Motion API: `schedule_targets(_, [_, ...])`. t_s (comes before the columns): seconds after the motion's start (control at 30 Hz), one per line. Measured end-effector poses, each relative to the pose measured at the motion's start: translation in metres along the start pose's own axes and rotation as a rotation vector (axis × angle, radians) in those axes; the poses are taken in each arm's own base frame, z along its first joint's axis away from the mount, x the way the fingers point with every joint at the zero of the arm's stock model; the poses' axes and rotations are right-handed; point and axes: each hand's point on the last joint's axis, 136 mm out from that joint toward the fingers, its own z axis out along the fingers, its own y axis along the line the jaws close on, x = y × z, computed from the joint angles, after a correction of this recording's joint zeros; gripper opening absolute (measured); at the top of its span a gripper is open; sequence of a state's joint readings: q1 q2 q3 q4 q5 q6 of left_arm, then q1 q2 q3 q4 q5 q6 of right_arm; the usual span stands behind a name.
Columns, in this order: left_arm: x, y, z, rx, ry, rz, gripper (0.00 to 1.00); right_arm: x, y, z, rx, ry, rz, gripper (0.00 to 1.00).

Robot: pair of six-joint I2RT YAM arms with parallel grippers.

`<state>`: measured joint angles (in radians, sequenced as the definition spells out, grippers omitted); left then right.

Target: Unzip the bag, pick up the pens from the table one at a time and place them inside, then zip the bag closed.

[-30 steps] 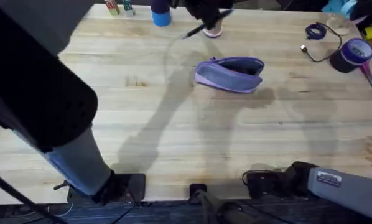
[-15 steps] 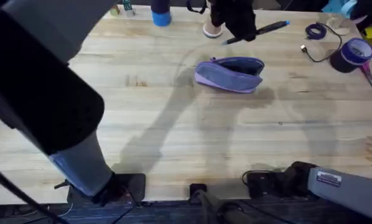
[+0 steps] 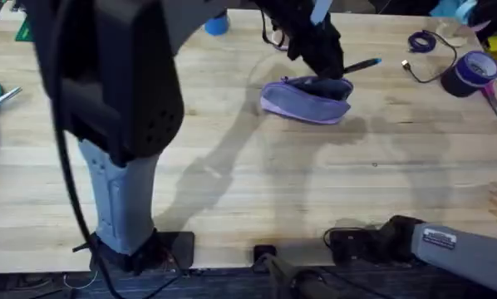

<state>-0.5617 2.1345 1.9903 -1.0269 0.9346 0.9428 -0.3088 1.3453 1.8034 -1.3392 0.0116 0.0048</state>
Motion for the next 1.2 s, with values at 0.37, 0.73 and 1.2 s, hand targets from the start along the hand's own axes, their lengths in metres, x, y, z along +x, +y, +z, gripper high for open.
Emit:
schedule_targets(0.37, [0.033, 0.014, 0.015, -0.026, 0.103, -0.040, 0.044, 0.000, 0.000, 0.000, 0.000, 0.000, 0.000, 0.995])
schedule_targets(0.73, [0.093, 0.019, 0.029, -0.035, 0.311, -0.143, 0.049, 0.000, 0.000, 0.000, 0.000, 0.000, 0.000, 0.996])
schedule_targets(1.2, [0.095, 0.017, 0.027, -0.028, 0.318, -0.163, 0.982, 0.000, 0.000, 0.000, 0.000, 0.000, 0.000, 0.996])
